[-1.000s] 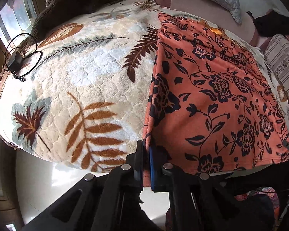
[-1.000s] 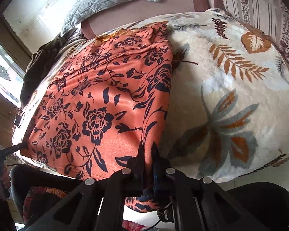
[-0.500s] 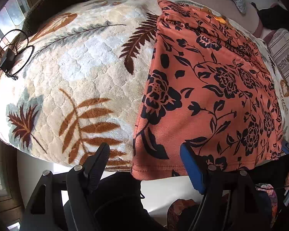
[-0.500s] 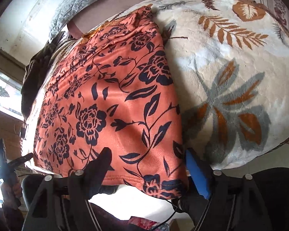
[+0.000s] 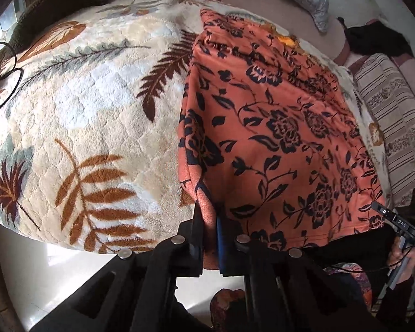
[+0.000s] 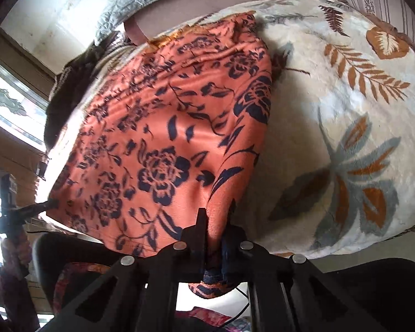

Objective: Fold small clothes
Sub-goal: 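Lower the folded hem onto the shirt and smooth it with both grippers, then grasp the folded shirt's edge with both grippers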

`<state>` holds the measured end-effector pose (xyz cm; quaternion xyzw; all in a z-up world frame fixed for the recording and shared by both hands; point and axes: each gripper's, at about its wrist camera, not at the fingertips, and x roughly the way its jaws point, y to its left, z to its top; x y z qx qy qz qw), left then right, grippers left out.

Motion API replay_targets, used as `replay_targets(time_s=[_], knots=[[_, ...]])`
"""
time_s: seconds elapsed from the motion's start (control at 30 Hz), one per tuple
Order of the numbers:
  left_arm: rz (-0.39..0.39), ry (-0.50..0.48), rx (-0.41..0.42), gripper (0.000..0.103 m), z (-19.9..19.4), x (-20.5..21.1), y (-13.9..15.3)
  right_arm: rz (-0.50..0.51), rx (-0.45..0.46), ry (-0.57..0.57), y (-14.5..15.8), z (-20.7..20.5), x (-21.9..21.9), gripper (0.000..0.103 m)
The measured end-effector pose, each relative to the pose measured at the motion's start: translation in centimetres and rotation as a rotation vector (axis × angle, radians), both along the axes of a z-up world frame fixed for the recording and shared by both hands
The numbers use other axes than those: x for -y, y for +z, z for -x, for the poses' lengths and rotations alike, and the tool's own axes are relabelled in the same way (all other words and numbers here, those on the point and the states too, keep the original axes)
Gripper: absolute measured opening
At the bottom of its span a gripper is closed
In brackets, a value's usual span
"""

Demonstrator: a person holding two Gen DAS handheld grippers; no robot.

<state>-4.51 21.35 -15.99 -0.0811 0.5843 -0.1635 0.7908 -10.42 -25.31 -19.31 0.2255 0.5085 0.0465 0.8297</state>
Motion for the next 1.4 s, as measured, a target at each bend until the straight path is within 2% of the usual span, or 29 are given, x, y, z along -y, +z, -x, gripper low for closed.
replay_targets(time_s=[0.1, 0.27, 0.4, 0.53, 0.63, 0.73, 0.8, 0.83, 0.9, 0.93, 1.0, 1.03, 1.07, 1.13, 1.17, 1.23, 1.3, 1.4], knots=[[0.066, 0.005, 0.044, 0.007, -1.4, -0.3, 2.9, -0.079, 0.089, 0.000, 2.8, -1.0, 0.5, 0.008], [0.138, 0.043, 0.086, 0.007, -7.4, -0.6, 7.0, -0.180, 0.221, -0.079, 6.7, -5.4, 3.2, 0.007], [0.149, 0.101, 0.096, 0.007, -15.0, -0.5, 9.3, -0.232, 0.273, -0.208, 8.8, -11.2, 6.9, 0.007], [0.139, 0.132, 0.108, 0.007, -24.0, 1.3, 10.1, -0.269, 0.311, -0.333, 9.8, -19.0, 11.4, 0.007], [0.138, 0.166, 0.119, 0.007, -31.3, 3.3, 8.2, -0.352, 0.297, -0.432, 7.1, -25.7, 14.3, 0.007], [0.091, 0.219, 0.095, 0.008, -37.7, 4.9, 3.5, -0.497, 0.243, -0.524, 1.4, -31.4, 16.5, 0.012], [0.060, 0.270, 0.040, 0.009, -40.4, 5.0, -0.5, -0.552, 0.170, -0.584, -2.8, -33.8, 17.4, 0.019], [0.076, 0.296, 0.017, 0.009, -41.2, 4.6, -2.2, -0.559, 0.153, -0.617, -4.5, -34.4, 18.0, 0.028], [0.177, 0.345, -0.001, 0.009, -41.7, 3.0, -4.4, -0.651, 0.188, -0.675, -7.0, -34.5, 19.9, 0.034], [0.226, 0.374, 0.001, 0.009, -41.7, 1.9, -5.0, -0.704, 0.207, -0.717, -7.8, -34.0, 21.1, 0.055], [0.321, 0.461, 0.013, 0.009, -41.1, -0.9, -5.2, -0.843, 0.304, -0.778, -8.6, -32.5, 23.6, 0.063], [0.378, 0.506, 0.028, 0.009, -40.5, -2.3, -5.0, -0.854, 0.324, -0.797, -8.3, -31.8, 24.6, 0.069], [0.417, 0.527, 0.044, 0.010, -39.8, -3.4, -4.6, -0.807, 0.314, -0.805, -7.4, -31.0, 25.3, 0.069], [0.385, 0.527, 0.081, 0.010, -37.6, -4.4, -2.8, -0.695, 0.309, -0.749, -5.1, -29.9, 25.3, 0.070], [0.354, 0.519, 0.095, 0.014, -36.0, -4.4, -1.9, -0.654, 0.285, -0.696, -3.9, -29.5, 24.7, 0.070], [0.335, 0.480, 0.108, 0.025, -32.4, -3.8, -0.5, -0.596, 0.274, -0.588, -1.5, -28.0, 22.5, 0.070], [0.288, 0.437, 0.089, 0.044, -28.2, -2.4, 0.1, -0.555, 0.252, -0.502, 0.2, -26.0, 19.6, 0.070], [0.305, 0.399, 0.066, 0.061, -21.9, -0.2, -0.4, -0.553, 0.234, -0.411, 1.0, -22.3, 14.4, 0.070]])
